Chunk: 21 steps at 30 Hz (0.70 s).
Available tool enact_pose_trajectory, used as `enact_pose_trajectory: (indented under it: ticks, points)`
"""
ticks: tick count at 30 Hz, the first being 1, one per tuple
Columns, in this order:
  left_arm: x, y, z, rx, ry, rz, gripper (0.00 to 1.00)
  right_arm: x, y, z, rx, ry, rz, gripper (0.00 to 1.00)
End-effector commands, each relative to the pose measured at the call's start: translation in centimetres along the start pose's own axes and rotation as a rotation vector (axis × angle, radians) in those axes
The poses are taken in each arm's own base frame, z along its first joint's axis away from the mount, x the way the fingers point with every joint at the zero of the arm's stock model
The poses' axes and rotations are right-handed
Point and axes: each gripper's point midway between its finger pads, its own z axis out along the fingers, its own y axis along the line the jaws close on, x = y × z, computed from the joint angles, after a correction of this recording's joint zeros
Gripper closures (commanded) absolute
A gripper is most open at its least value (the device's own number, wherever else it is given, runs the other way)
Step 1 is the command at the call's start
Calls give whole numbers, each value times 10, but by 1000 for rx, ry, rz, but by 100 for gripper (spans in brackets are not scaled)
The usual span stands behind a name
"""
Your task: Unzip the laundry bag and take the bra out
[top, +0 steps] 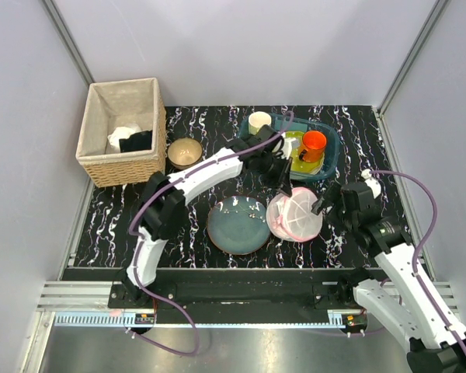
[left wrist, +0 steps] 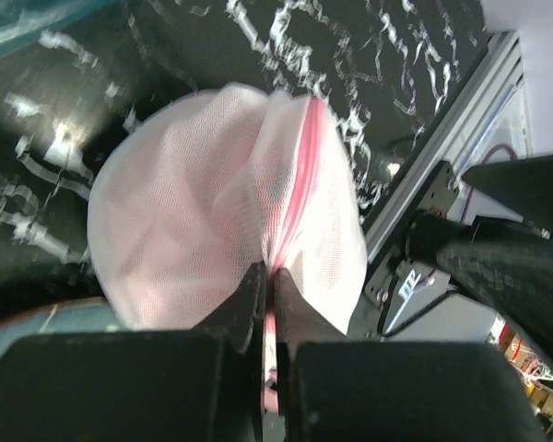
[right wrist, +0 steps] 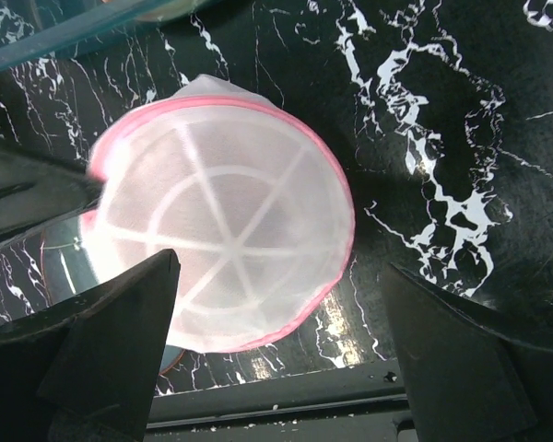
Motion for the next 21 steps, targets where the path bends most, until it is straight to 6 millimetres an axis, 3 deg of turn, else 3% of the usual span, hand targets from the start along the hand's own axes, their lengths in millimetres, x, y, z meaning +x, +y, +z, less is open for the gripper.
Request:
enact_pose_trajectory:
  ticks: [1, 3, 7, 10, 11, 21]
  points:
    - [-27, -27, -66, 32, -210, 5, 100, 2, 13, 11, -46, 41, 53, 0]
    - [-23, -25, -84, 2, -265, -12, 100, 6, 12, 18, -29, 67, 45, 0]
    - [25, 5, -77, -48, -237, -159, 100, 13, 17, 30, -39, 116, 22, 0]
    - [31, 3, -88, -27, -323, -221, 100, 26, 24, 41, -74, 169, 51, 0]
    - [41, 12, -85, -42, -319, -248, 100, 28, 27, 43, -92, 176, 62, 0]
    - [37, 22, -104, -119, -425, -275, 100, 50, 64, 49, -339, 299, 211, 0]
